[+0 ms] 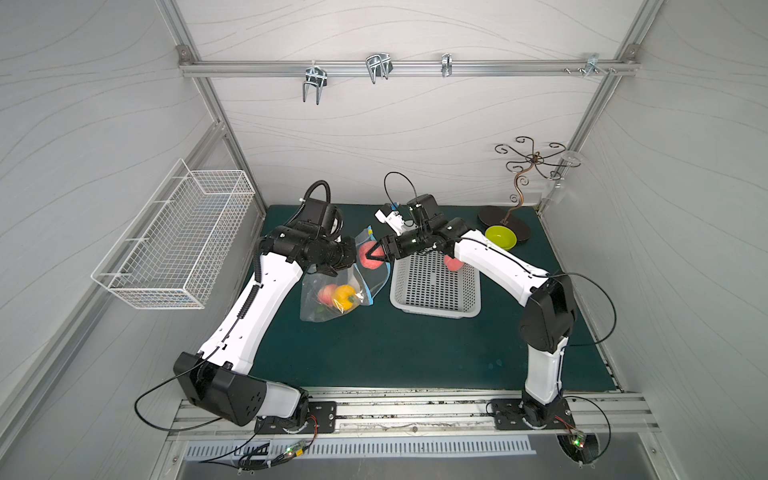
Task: Place the peach in a zip-top bag and seal the zipper
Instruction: Place the peach in the zipper food storage bag, then pick up the peach from the basket.
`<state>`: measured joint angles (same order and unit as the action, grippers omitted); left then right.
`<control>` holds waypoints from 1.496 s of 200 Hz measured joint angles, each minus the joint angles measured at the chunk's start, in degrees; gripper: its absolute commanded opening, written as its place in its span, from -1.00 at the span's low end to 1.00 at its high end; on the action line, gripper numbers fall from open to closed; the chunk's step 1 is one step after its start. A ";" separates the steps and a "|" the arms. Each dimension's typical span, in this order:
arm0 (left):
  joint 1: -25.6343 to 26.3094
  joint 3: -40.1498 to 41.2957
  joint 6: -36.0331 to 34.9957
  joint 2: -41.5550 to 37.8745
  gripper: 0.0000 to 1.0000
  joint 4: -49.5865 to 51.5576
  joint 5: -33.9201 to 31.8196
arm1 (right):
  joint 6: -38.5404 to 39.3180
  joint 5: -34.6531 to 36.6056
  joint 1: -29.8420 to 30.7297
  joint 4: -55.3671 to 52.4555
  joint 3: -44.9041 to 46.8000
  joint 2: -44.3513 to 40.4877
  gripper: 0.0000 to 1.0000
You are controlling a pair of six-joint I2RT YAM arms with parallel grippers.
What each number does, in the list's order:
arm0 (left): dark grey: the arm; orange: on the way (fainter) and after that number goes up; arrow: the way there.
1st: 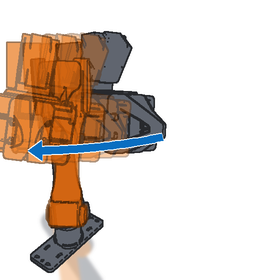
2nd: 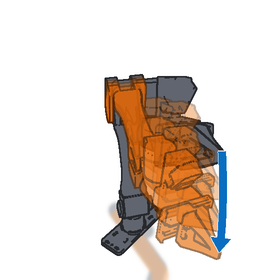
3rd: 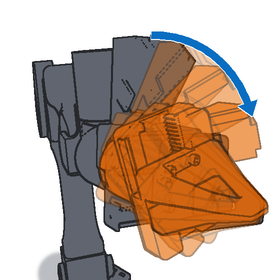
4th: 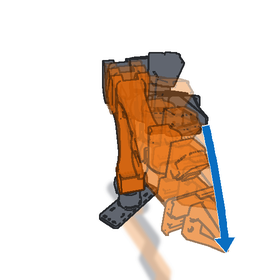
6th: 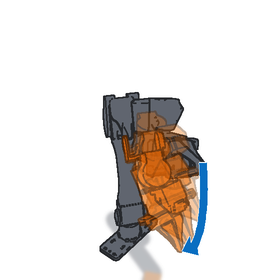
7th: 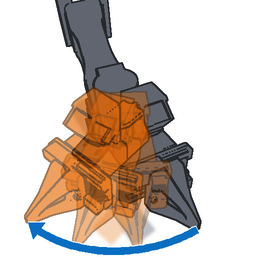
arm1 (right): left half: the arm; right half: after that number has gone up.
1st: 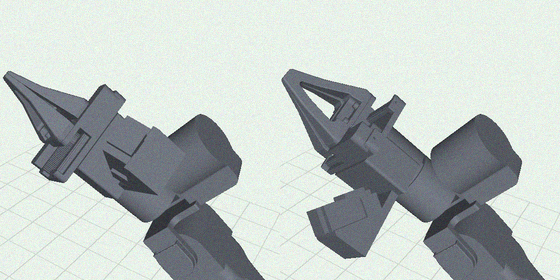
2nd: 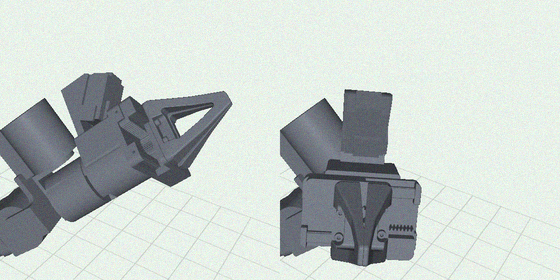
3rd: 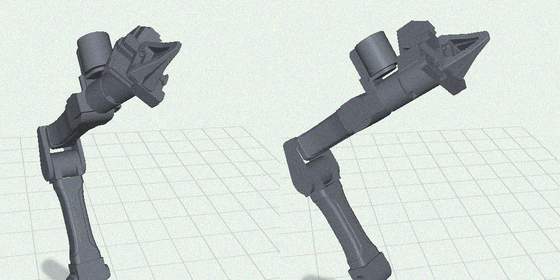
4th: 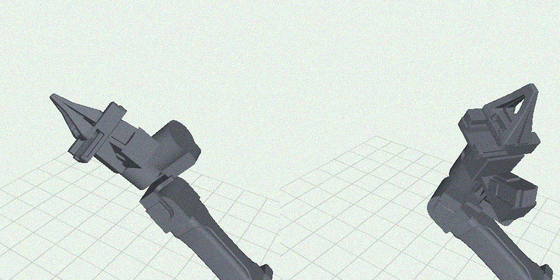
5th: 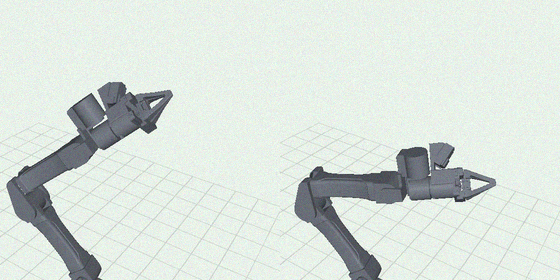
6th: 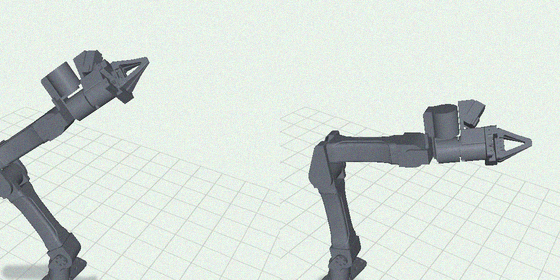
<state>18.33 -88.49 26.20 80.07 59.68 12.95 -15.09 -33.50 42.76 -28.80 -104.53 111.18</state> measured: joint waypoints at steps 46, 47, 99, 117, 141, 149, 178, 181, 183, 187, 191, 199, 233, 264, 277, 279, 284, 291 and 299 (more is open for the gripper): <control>0.00 -1.95 0.35 -1.16 -1.00 0.24 0.48 | 3.30 7.82 1.90 -3.37 -3.87 0.44 0.62; 0.00 -1.95 0.35 -1.22 -1.00 0.26 0.48 | 3.28 7.93 1.92 -3.39 -3.91 0.44 0.63; 0.00 -2.69 0.48 -2.01 -1.00 0.44 0.46 | 4.15 9.33 1.57 -3.17 -3.63 -0.44 0.71; 0.00 -2.69 0.46 -2.01 -1.00 0.44 -0.15 | 3.61 8.76 0.70 -1.49 -1.20 -3.15 0.71; -0.24 -2.69 0.52 -2.03 -1.00 0.42 -0.59 | 1.86 8.39 -2.86 1.38 4.44 -9.33 0.70; -0.42 -2.69 0.59 -2.10 -1.00 0.39 -0.66 | 1.38 8.57 -4.61 1.90 5.75 -11.23 0.70; -0.79 -2.69 0.66 -2.32 -1.00 0.37 -0.70 | 0.48 11.87 -11.23 2.45 8.02 -14.91 0.67; -0.83 -2.69 0.66 -2.34 -1.00 0.37 -0.70 | 0.50 12.61 -11.93 2.38 8.04 -14.91 0.67; -0.83 -2.69 0.68 -2.36 -1.00 0.35 -0.70 | 0.50 12.92 -12.20 2.38 8.07 -14.91 0.66; -0.87 -2.69 0.70 -2.38 -1.00 0.35 -0.70 | 0.59 14.01 -12.90 2.16 8.13 -14.84 0.66; -0.94 -2.69 0.72 -2.43 -1.00 0.33 -0.70 | 0.66 15.15 -13.46 1.84 8.22 -14.64 0.66; -0.98 -2.69 0.85 -2.47 -1.00 0.33 -0.70 | 1.20 17.51 -14.34 0.63 8.22 -13.99 0.66; -1.11 -2.64 1.03 -2.67 -1.00 0.20 -0.68 | 4.20 26.23 -15.04 -4.83 7.34 -8.28 0.63; -1.16 -2.45 1.03 -2.78 -1.00 -0.11 -0.66 | 5.68 34.01 -15.04 -9.73 6.10 -2.25 0.60; -1.16 -2.27 1.03 -2.78 -1.00 -0.20 -0.66 | 5.77 37.44 -15.04 -11.08 5.90 -0.79 0.60; -1.18 -2.23 1.03 -2.78 -1.00 -0.22 -0.66 | 5.77 37.97 -15.04 -11.26 5.90 -0.63 0.60; -1.18 -2.16 1.03 -2.78 -1.00 -0.22 -0.66 | 5.77 39.26 -15.04 -11.67 5.88 -0.37 0.61; -1.20 -2.01 1.03 -2.78 -1.00 -0.24 -0.66 | 5.77 40.85 -15.04 -12.31 5.86 -0.11 0.61; -1.25 -1.81 1.03 -2.78 -1.00 -0.26 -0.63 | 5.75 42.64 -15.04 -13.03 5.57 0.17 0.62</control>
<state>17.08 -90.30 27.22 77.30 59.42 12.32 -9.34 9.15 27.73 -41.82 -98.96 111.35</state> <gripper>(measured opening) 0.047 0.807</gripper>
